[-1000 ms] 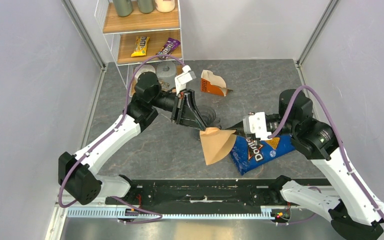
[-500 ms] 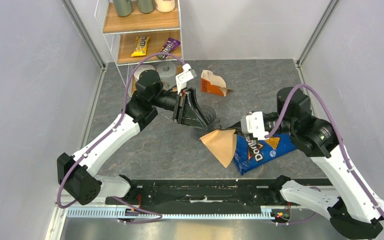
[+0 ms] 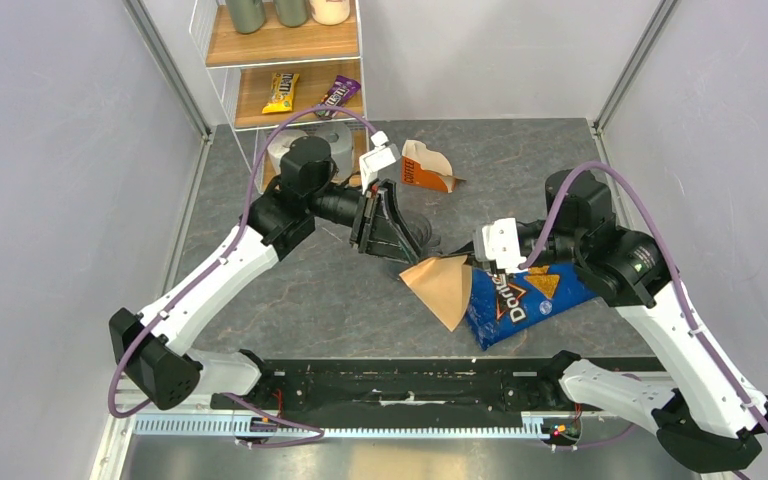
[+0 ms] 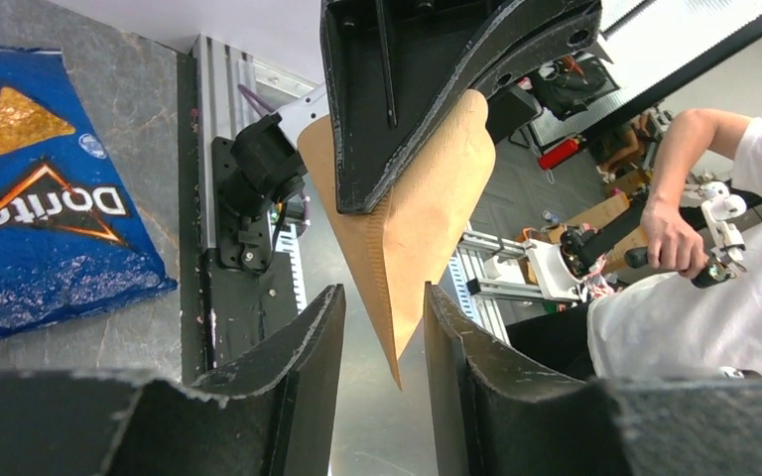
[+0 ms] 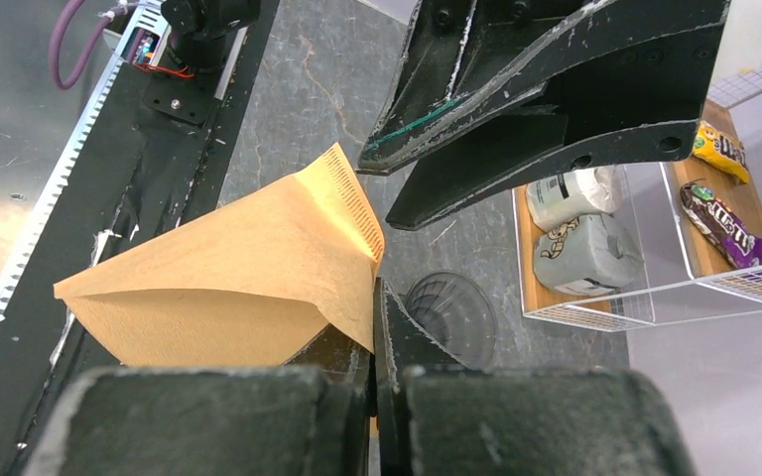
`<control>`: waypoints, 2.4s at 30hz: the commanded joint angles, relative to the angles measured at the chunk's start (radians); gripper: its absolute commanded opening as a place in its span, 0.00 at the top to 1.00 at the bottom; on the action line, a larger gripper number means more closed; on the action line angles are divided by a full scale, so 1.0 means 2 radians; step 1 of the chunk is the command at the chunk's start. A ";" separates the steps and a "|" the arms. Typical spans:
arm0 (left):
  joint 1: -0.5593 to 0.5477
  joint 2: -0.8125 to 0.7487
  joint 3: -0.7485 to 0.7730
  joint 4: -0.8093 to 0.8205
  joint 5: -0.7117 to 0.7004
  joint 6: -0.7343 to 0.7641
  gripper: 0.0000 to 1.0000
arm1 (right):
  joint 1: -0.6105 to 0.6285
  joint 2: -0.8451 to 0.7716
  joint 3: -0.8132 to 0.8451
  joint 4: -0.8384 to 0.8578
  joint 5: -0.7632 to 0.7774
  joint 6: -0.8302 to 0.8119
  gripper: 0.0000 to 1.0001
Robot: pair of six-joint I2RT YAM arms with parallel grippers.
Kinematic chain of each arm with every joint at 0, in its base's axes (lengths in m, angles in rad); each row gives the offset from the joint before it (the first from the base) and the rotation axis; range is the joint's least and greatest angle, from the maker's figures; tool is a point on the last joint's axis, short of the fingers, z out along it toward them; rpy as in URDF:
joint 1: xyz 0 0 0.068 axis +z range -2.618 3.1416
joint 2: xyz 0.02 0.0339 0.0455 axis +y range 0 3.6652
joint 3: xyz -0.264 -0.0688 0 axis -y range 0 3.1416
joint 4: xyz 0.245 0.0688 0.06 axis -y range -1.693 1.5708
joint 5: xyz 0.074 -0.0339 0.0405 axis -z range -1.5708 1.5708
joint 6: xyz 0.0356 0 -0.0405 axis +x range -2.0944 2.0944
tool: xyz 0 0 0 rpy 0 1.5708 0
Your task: Place the coffee filter in the dripper
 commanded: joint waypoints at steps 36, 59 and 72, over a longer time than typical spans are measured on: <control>-0.022 0.015 0.068 -0.162 -0.052 0.149 0.86 | 0.002 -0.003 0.013 0.021 0.033 0.040 1.00; -0.022 0.013 0.056 -0.157 -0.031 0.130 0.73 | 0.003 0.000 0.021 -0.006 0.024 0.023 1.00; -0.022 0.011 0.045 -0.126 0.009 0.118 0.98 | 0.003 -0.007 0.009 -0.001 -0.005 0.011 0.62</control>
